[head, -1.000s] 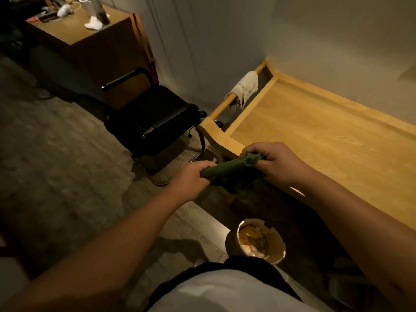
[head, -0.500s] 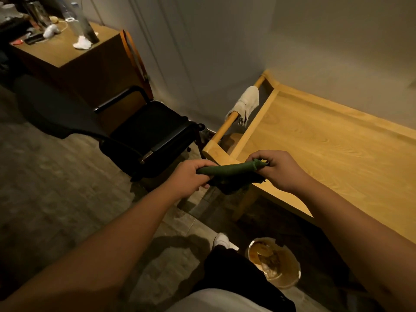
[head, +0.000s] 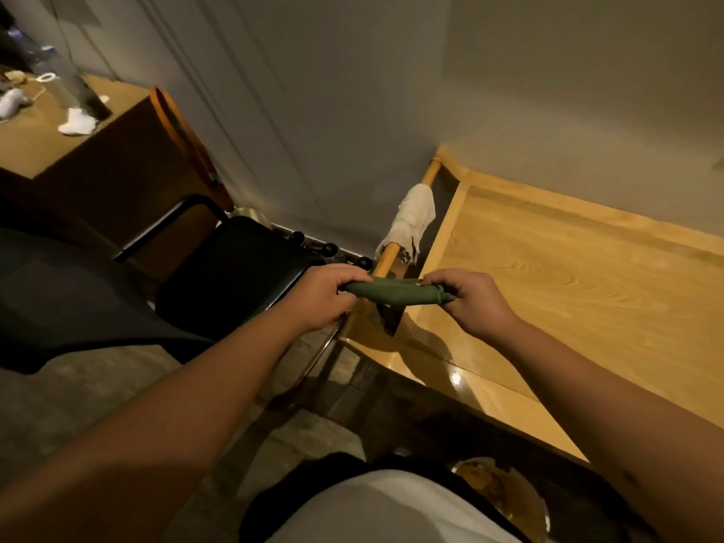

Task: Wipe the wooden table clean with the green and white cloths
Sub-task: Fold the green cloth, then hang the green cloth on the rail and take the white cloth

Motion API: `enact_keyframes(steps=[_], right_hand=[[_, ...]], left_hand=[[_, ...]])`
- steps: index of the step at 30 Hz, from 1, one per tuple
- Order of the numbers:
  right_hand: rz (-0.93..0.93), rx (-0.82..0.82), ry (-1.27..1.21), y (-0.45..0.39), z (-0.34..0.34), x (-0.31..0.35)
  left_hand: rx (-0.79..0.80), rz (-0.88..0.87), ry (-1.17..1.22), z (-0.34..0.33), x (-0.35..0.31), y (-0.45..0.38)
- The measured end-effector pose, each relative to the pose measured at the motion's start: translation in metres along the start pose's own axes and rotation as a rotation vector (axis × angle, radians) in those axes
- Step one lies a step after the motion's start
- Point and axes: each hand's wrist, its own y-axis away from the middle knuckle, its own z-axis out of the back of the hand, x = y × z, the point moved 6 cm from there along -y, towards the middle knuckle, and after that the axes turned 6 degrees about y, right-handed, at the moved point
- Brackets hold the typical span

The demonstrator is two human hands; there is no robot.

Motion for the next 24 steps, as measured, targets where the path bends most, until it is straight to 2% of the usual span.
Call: enact_keyframes(steps=[3,5,9,12,14,19,24], right_hand=[[0.046,-0.059,0.078,-0.023,-0.008,-0.003],[0.035,-0.058,0.154,-0.035,-0.022,-0.009],[-0.105,0.04,0.158,-0.054,-0.063,-0.031],[-0.172,0.136,0.144,-0.057,-0.088,-0.037],[-0.173,0.169,0.218,-0.056,-0.101,-0.038],[-0.307,0.3,0.318,-0.055,-0.121,-0.045],[-0.377,0.367,0.454,-0.059,-0.139,-0.038]], left_hand=[[0.008,-0.049,-0.127,0.009,0.014,-0.026],[0.084,-0.051,-0.215,0.007,0.03,-0.043],[0.31,-0.113,-0.552,-0.009,0.072,-0.072],[0.431,-0.128,-0.621,-0.017,0.099,-0.083],[0.498,-0.126,-0.573,-0.022,0.115,-0.085],[0.619,-0.116,-0.39,-0.033,0.133,-0.089],[0.664,0.227,0.1,-0.04,0.14,-0.109]])
